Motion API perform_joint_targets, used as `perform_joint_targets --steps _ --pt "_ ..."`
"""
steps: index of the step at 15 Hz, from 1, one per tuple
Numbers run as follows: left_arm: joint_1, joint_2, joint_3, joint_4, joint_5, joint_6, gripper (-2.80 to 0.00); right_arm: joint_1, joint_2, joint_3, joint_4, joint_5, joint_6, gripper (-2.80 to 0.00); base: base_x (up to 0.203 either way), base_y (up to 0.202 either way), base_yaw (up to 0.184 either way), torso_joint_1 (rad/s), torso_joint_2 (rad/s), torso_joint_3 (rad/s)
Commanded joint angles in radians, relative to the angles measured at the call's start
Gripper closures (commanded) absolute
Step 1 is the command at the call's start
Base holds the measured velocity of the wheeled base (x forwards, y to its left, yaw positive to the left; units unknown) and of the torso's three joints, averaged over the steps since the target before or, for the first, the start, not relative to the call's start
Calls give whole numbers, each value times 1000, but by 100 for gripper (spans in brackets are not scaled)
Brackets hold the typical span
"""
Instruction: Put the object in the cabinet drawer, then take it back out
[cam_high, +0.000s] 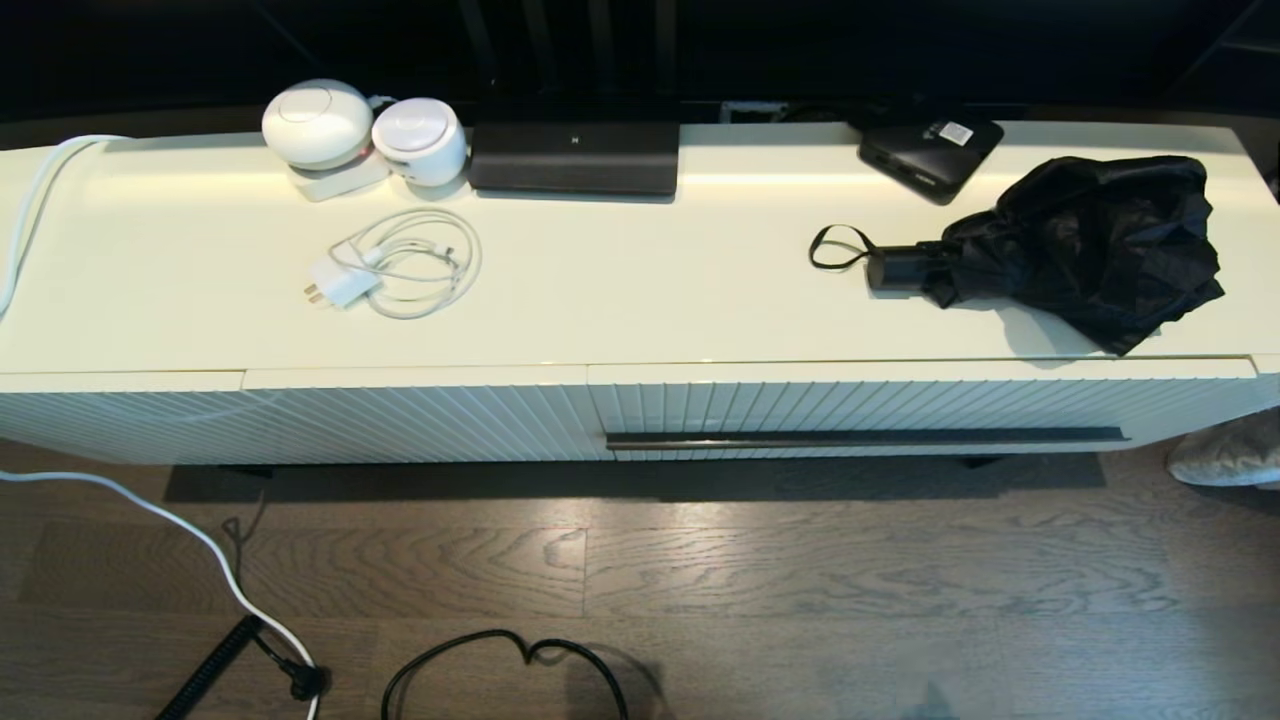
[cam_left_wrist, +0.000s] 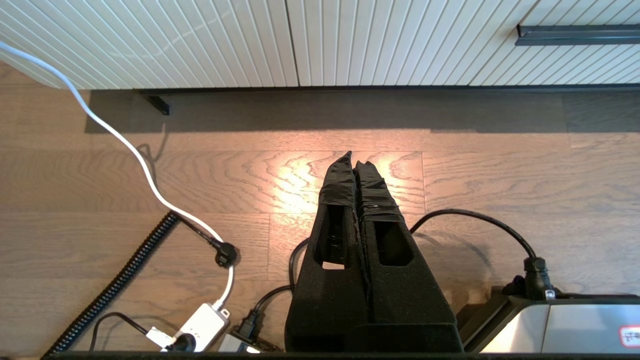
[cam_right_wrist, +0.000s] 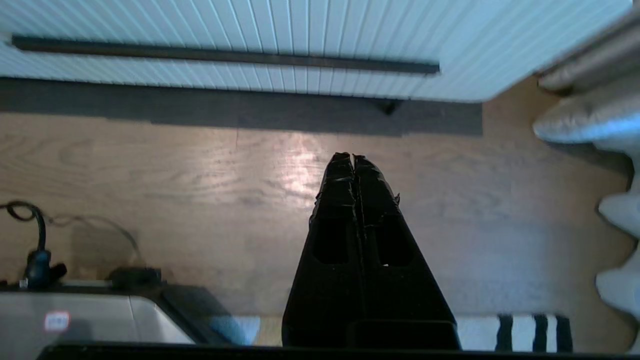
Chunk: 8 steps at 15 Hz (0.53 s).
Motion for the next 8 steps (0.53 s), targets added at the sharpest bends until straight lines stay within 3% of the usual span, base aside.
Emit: perform_joint_targets --steps 1,5,8 --pt "1 0 0 0 0 0 0 -25 -213 53 100 11 11 0 0 0 0 0 0 0" --pt "0 0 1 0 0 0 0 -39 -318 201 141 64 17 0 0 0 0 0 0 0" --pt "1 0 2 0 0 0 0 -39 -318 357 -38 67 1 0 0 0 0 0 0 0"
